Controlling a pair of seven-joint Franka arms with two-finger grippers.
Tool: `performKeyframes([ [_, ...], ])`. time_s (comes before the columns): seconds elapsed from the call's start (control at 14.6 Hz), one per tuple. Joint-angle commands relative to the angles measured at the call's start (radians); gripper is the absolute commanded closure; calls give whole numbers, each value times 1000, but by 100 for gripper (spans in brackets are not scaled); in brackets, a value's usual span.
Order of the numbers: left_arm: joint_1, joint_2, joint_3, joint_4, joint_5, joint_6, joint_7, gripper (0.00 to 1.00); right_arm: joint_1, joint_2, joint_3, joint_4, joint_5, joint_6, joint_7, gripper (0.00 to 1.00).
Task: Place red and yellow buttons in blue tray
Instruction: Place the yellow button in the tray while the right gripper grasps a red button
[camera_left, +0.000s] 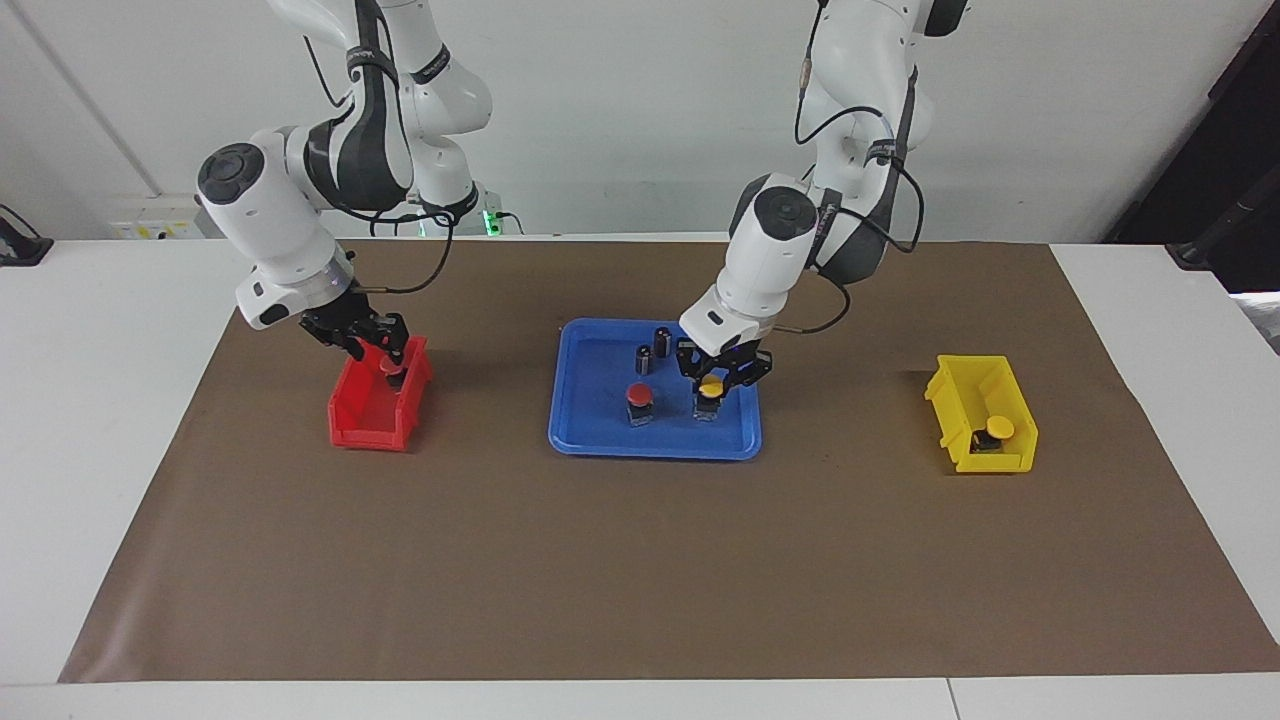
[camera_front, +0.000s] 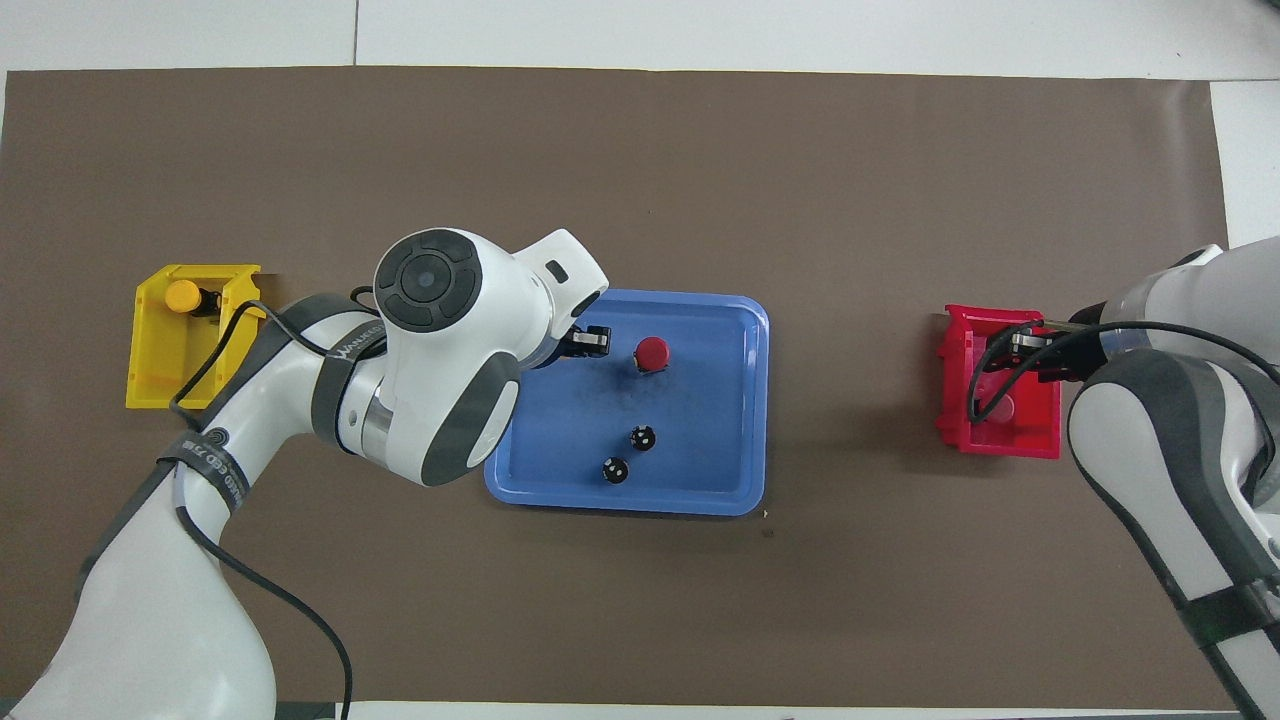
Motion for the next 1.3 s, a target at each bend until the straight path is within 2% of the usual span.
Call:
performKeyframes([
  [0.0,-37,30,19,10,-25,18,-29,99,-10,-23,5,-68,-44,69,-99,38],
  [0.14,-38,35,19,10,-23,20,-31,99,-12,-33,3,-92,-48,77,-167,41],
  [0.21,-38,35,19,13,-24,20,-33,92,-13,-33,3,-95,-49,82,-172,43],
  [0.27,-40,35,21,16,-23,14,-36,42,-12,-34,5,-100,-49,86,-170,44],
  [0.34,-40,34,23,19,-23,9,-37,20,-13,-30,5,-106,-49,92,-170,44],
  [0.41,-40,32,21,36,-23,-3,-37,12,-13,-24,5,-111,-48,106,-172,44],
  [0.62,-27,-3,29,91,-23,-114,-36,4,-12,-25,5,-121,-49,114,-173,44],
  [0.69,-18,-17,36,133,-18,-195,-34,1,-12,-28,5,-137,-48,131,-173,44],
  [0.89,71,-69,58,255,29,-423,24,0,-12,-36,5,-170,-49,166,-175,44],
  [1.03,144,-116,64,278,55,-544,157,0,-13,-33,5,-169,-48,165,-178,44],
  [1.23,325,-212,64,254,55,-638,431,0,-15,-28,5,-174,-48,166,-204,44],
])
